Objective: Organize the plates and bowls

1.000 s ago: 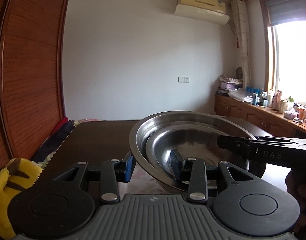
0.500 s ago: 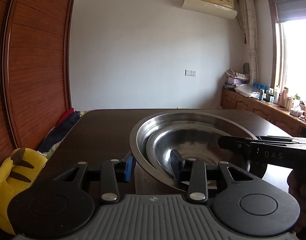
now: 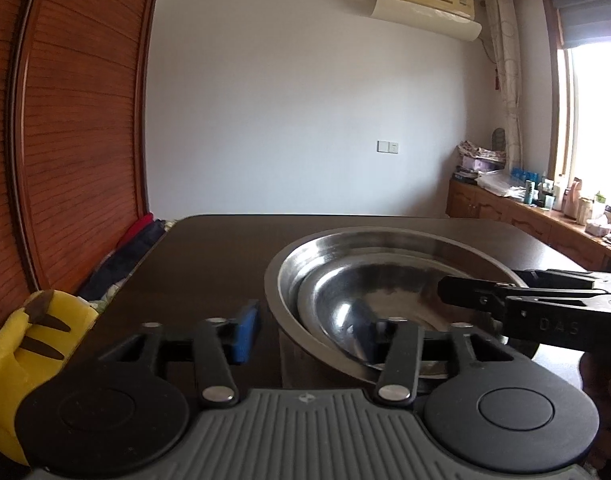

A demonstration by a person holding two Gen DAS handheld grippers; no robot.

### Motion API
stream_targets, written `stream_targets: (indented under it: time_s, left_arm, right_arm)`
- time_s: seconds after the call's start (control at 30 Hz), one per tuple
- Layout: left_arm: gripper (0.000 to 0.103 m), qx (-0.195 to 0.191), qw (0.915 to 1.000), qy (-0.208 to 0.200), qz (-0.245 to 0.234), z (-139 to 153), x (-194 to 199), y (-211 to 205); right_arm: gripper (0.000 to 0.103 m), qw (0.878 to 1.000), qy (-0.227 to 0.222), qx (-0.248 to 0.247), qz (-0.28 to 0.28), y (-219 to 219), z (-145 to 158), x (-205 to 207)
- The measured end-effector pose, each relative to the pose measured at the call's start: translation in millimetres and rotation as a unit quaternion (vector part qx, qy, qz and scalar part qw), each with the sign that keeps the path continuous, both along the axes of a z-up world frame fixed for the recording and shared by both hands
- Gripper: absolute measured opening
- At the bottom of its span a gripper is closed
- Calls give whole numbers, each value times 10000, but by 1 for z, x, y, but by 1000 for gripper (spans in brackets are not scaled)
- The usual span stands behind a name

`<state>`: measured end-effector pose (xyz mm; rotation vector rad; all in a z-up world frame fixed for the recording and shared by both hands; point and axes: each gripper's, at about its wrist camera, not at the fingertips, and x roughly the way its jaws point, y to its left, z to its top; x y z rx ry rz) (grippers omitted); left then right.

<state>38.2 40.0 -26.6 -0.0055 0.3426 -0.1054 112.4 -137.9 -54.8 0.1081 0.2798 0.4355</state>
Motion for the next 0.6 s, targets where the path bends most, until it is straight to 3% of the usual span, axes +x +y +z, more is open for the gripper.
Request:
stream_targets:
  time_s: [0.03,0.3,0.6]
  left_arm:
    - [90,13,10000,-17,43,0,-1,0]
    - [103,33,9996,-135,233,8,-6,3]
    - [103,98,9989,-384,255,35,-21,-5]
  right_arm:
    - [49,10000,-47,-51,-5,1,0,-1]
    - [57,9995,-142,-266,-47,1,9,-8]
    - [59,9982,-288,-309,-419,-29,21,-29]
